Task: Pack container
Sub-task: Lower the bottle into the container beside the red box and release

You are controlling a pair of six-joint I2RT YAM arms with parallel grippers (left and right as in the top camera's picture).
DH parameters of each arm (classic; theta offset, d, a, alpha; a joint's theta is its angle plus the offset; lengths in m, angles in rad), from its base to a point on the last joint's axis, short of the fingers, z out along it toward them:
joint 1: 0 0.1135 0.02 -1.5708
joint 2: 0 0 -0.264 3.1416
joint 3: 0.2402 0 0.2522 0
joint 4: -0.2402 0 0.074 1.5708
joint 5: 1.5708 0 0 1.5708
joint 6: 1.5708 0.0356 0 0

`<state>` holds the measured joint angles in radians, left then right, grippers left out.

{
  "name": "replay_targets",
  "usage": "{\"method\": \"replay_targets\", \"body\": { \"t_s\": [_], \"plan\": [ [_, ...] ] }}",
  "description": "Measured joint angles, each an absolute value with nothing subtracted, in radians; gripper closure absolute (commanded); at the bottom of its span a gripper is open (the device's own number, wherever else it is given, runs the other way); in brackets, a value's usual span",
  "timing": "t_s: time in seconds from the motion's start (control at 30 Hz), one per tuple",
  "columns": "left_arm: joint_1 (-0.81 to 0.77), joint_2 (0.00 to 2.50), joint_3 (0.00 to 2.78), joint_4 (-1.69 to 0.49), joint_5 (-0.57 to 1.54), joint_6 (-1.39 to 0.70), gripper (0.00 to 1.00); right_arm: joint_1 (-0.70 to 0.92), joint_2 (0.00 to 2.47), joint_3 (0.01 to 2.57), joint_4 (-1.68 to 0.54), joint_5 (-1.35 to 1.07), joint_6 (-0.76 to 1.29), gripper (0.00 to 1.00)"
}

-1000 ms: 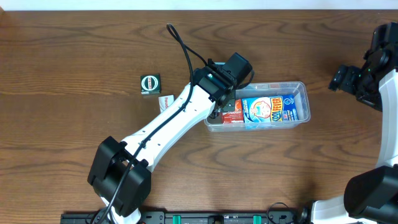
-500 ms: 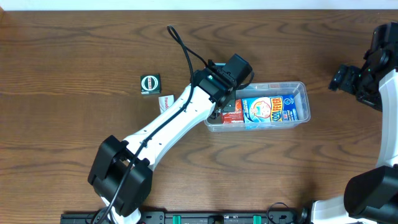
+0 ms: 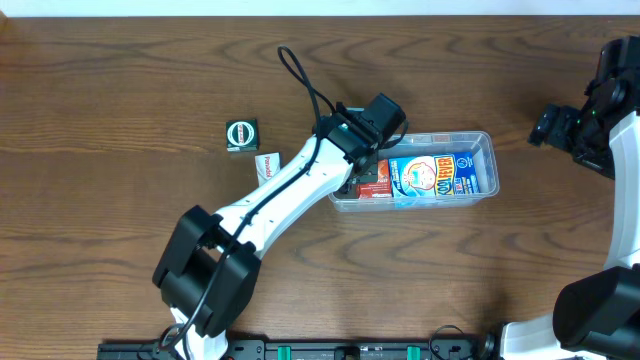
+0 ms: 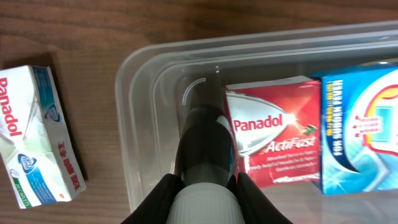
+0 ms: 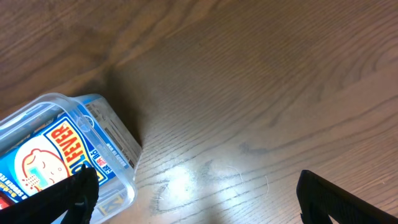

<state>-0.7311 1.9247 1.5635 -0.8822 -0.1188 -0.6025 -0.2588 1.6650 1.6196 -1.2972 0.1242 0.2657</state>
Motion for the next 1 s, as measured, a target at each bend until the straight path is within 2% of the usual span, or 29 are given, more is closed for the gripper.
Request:
{"method": "replay_targets", "body": {
  "t_s": [0.37, 0.4, 0.63, 1.0],
  "plan": [
    [-0.731, 1.945, 1.563, -0.883, -0.12, -0.603, 0.72, -0.259, 1.665, 1.62, -1.297, 0.124, 0.266, 0.01],
    [-0.731, 1.945, 1.563, -0.883, -0.12, -0.603, 0.67, -0.259, 1.665, 1.62, -1.297, 0.124, 0.266, 0.01],
    [-0.732, 1.945, 1.563, -0.89, -0.128, -0.603, 0.51, -0.259, 1.665, 1.62, -1.297, 0.124, 0.266, 0.01],
    [-0.733, 1.945, 1.563, -0.891, -0.129, -0.606, 0.49, -0.259, 1.665, 1.62, -1.297, 0.124, 0.266, 0.01]
  ]
}}
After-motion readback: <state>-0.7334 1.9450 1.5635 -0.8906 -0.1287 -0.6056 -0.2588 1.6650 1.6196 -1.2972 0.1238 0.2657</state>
